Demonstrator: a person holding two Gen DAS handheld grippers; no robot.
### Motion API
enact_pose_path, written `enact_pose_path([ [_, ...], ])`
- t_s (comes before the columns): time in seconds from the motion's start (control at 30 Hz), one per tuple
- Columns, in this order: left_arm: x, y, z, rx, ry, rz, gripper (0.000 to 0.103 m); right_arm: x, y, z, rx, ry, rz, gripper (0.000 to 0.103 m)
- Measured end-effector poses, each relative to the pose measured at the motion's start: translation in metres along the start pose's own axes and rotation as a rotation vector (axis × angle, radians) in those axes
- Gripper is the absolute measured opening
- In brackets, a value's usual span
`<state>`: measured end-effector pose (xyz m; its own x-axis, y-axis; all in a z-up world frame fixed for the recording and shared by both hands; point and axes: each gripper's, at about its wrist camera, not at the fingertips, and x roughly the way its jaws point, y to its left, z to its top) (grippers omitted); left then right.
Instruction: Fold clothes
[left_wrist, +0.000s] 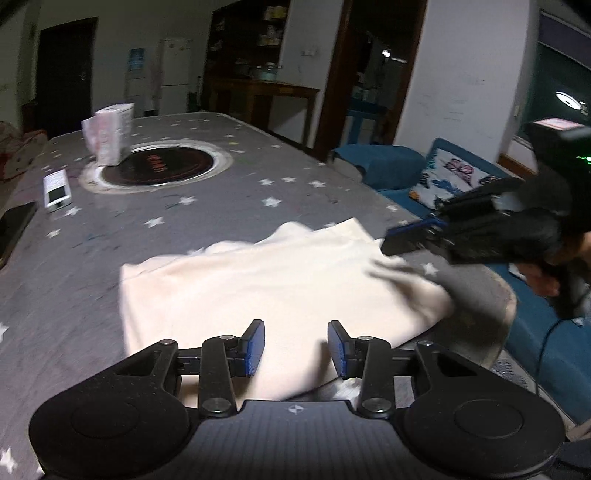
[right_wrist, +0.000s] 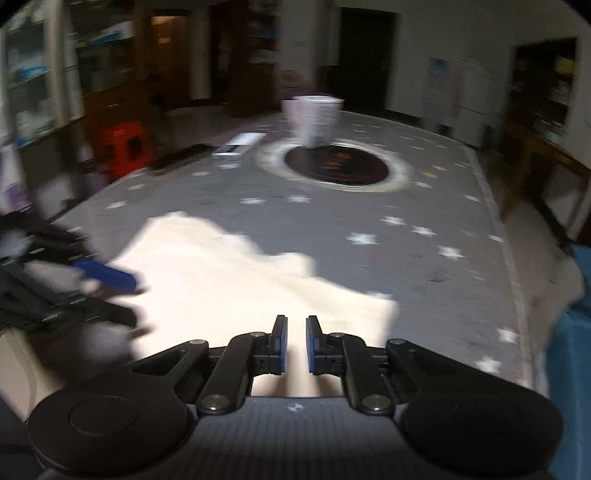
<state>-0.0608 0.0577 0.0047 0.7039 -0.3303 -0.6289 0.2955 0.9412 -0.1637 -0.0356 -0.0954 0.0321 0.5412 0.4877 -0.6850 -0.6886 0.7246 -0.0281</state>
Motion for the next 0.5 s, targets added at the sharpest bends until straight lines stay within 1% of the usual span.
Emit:
enact_pose_path([
  [0.1, -0.002, 0.002, -0.006, -0.001, -0.001, 0.021, 0.04, 0.006, 0.021, -0.005, -0.046, 0.014, 0.058, 0.01],
  [0.2, -0.003, 0.003, -0.012, 0.009, -0.007, 0.038, 0.04, 0.018, 0.035, -0.011, -0.067, 0.038, 0.087, 0.01],
  [0.27, -0.002, 0.002, -0.016, 0.017, -0.011, 0.044, 0.041, 0.026, 0.041, -0.016, -0.09, 0.059, 0.081, 0.01],
  [0.33, -0.002, 0.002, -0.018, 0.024, -0.013, 0.048, 0.041, 0.027, 0.043, -0.016, -0.108, 0.061, 0.072, 0.01],
  [0.4, -0.005, 0.003, -0.016, 0.017, -0.011, 0.044, 0.041, 0.023, 0.044, -0.012, -0.114, 0.051, 0.071, 0.01],
  [0.5, -0.013, 0.004, -0.011, 0.007, -0.032, 0.047, 0.041, 0.017, 0.049, -0.005, -0.128, 0.027, 0.097, 0.01],
])
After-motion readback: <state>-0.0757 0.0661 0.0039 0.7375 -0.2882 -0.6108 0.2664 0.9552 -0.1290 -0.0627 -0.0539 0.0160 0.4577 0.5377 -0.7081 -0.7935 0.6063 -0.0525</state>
